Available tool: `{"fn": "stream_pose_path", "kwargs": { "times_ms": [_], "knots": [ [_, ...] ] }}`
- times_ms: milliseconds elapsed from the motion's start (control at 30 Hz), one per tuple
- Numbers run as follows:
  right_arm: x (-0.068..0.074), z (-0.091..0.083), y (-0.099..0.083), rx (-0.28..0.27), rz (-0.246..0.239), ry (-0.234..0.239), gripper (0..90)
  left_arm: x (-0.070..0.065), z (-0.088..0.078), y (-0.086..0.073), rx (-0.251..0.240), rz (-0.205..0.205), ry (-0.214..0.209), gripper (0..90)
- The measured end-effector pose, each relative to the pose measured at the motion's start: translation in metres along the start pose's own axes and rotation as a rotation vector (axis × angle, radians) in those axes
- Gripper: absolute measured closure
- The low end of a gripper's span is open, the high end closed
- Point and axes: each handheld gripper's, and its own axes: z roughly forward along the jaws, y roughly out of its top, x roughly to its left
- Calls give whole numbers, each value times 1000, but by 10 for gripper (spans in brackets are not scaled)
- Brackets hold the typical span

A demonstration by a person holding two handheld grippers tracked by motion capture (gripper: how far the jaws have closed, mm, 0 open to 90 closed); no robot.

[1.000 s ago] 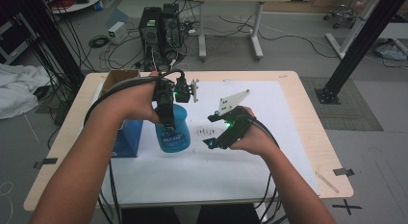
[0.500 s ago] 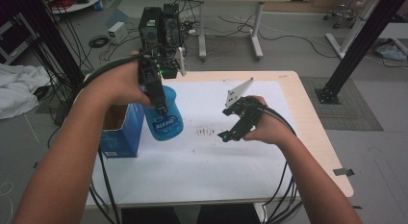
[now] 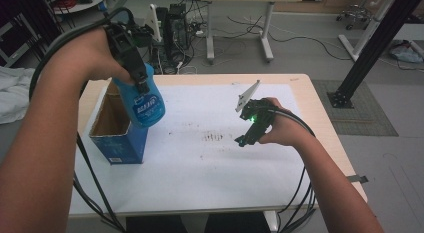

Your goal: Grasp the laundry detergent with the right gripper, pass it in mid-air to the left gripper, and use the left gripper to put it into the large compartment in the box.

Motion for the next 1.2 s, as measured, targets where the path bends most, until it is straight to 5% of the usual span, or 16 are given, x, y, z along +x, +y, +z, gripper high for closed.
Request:
{"fn": "stream_pose_path", "kwargs": {
  "times_ms": [200, 600, 1000, 1200],
  "knots": [
    [2, 7, 3, 12, -12, 7, 114, 16, -6, -13, -28, -84, -19, 385],
    [2, 17, 6, 35, -14, 11, 114, 61, 4, -45, 17, -208, 10, 385],
    [-1, 28, 8, 60, -9, 15, 114, 90, 34, -50, 37, -272, 25, 385],
    [-3, 31, 7, 61, -5, 15, 114, 94, 45, -48, 46, -260, 21, 385]
  ]
}}
